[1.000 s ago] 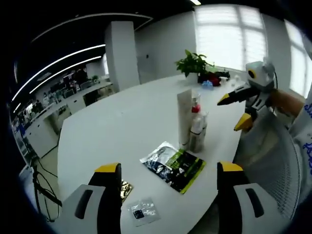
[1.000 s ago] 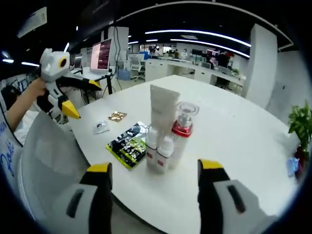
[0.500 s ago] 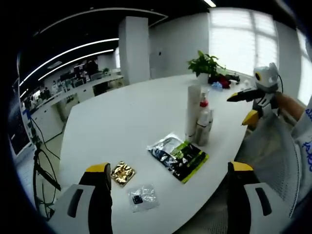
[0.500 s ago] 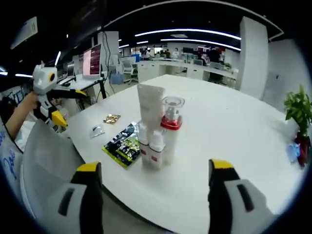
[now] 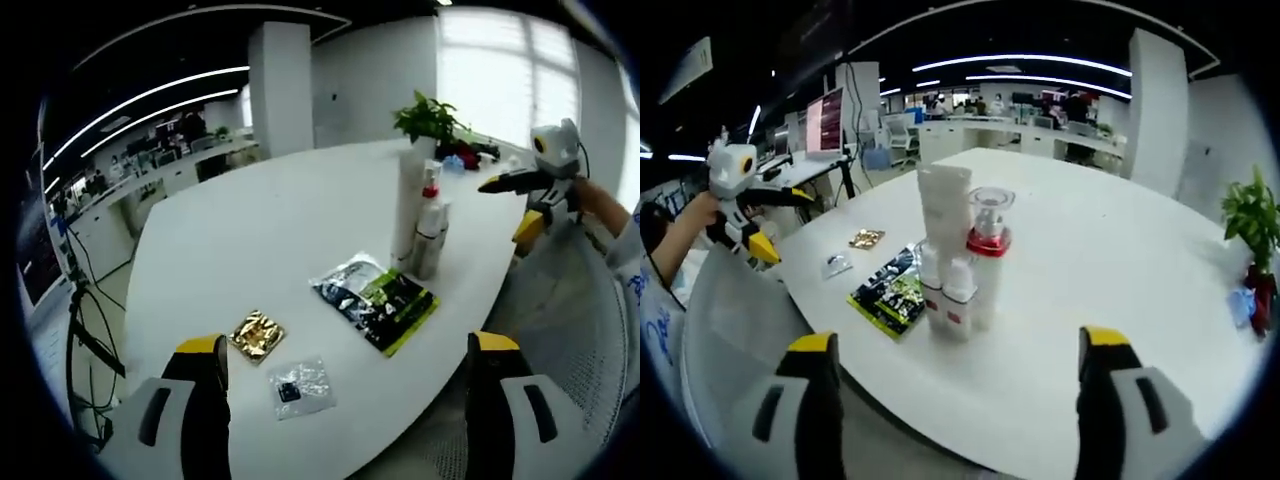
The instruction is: Arrange the skincare products in the storage area until every visible bottle or jar stands upright without overlapping.
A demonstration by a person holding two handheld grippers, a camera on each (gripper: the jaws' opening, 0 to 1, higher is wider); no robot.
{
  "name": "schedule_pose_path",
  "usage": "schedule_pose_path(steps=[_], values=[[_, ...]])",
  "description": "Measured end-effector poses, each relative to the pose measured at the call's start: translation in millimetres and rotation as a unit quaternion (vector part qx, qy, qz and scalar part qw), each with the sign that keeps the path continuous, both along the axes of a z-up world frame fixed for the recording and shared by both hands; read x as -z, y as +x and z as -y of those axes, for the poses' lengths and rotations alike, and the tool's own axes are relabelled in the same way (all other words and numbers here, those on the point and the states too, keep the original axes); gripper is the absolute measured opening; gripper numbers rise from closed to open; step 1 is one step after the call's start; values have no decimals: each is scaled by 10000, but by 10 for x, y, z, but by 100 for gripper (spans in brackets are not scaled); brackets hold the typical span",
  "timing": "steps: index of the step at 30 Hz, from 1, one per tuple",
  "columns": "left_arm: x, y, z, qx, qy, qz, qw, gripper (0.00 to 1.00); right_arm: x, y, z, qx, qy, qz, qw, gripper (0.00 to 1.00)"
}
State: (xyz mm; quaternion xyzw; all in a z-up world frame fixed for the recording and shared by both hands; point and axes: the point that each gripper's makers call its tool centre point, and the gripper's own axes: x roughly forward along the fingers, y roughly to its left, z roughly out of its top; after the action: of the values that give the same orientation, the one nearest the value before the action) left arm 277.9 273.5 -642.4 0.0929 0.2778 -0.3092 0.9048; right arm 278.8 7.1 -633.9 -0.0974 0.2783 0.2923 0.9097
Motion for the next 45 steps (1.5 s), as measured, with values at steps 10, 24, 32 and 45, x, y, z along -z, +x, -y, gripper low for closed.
schedule_pose_path(steps=[10,24,32,45], values=[[178,-3,-22,325,303,-352,9984,93,-11,-30,-38,-19,103,10,9999,100],[442,34,-28,1649,1017,-663,9788,66,22,-36,-90,-48,242,-97,9996,100],[617,114,-94,2576,1987,-699,9430,59,29,-27,-121,-103,238,-147,9996,100],[889,173,-177,3362,2461,-1135,9019,54,52,-27,-138,-145,221,-211,9994,100]])
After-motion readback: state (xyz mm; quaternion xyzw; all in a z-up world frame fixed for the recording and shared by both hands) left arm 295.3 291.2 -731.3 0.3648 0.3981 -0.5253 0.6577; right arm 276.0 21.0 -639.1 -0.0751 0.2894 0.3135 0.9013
